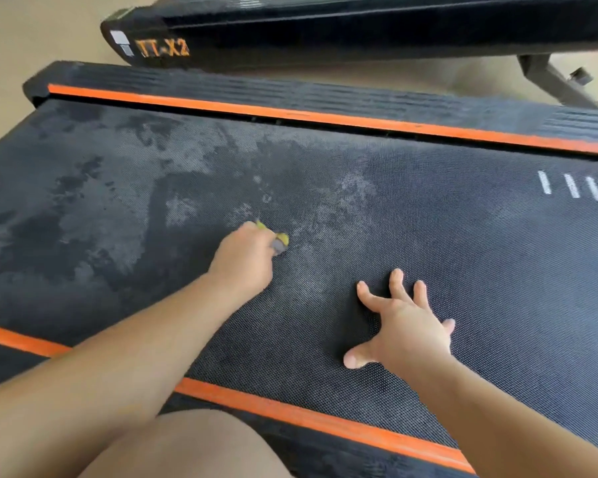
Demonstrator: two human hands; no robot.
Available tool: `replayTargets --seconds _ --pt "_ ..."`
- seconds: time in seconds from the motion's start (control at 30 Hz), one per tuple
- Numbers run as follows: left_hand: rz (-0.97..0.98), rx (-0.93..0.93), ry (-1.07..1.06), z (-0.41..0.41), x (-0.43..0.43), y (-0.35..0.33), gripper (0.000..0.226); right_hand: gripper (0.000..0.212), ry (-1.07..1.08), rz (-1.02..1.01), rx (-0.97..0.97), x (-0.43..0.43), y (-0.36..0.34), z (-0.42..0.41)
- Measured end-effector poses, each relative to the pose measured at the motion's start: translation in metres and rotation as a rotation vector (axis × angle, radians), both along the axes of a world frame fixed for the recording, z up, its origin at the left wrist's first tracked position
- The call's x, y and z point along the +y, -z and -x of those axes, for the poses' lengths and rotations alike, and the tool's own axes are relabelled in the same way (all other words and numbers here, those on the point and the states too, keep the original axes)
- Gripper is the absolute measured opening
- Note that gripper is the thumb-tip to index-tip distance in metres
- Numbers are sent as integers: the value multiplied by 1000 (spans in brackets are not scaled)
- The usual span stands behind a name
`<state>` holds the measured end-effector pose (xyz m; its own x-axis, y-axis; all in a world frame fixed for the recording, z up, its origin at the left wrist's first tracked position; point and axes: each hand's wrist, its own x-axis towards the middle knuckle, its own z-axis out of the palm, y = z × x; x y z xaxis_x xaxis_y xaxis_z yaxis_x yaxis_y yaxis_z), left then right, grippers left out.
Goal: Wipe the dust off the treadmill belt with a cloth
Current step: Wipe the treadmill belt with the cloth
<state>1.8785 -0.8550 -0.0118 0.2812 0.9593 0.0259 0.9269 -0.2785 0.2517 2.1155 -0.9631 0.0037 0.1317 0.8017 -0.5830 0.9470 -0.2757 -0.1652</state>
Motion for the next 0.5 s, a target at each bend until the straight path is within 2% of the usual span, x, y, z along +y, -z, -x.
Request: replayTargets --seconds 0.07,0.1,0.17,0.2,0.27,0.37,0.4,0.43,0.5 --pt "10 -107 141 -32 -26 6 16 130 2 -11 9 -1 1 0" --pt "48 -119 328 -47 -46 7 15 130 -1 -19 8 -1 0 0" --pt "156 -25 704 -63 -79 7 13 130 -13 -36 1 -2 1 0" --pt "186 14 783 -60 -76 3 12 130 -14 -39 1 -2 0 -1" --pt "124 51 711 -45 -46 -1 14 130 -10 -29 8 -1 -1 -1" --pt "-15 -20 255 -19 6 1 26 130 -4 -21 24 -1 0 -1" --pt "-58 -72 142 -20 10 5 24 130 -4 -16 23 0 -1 -1" --pt "-55 -122 113 -26 3 8 20 130 -7 -10 19 0 -1 -2" --pt "28 -196 306 -43 -32 13 19 130 -5 -10 18 0 0 -2"
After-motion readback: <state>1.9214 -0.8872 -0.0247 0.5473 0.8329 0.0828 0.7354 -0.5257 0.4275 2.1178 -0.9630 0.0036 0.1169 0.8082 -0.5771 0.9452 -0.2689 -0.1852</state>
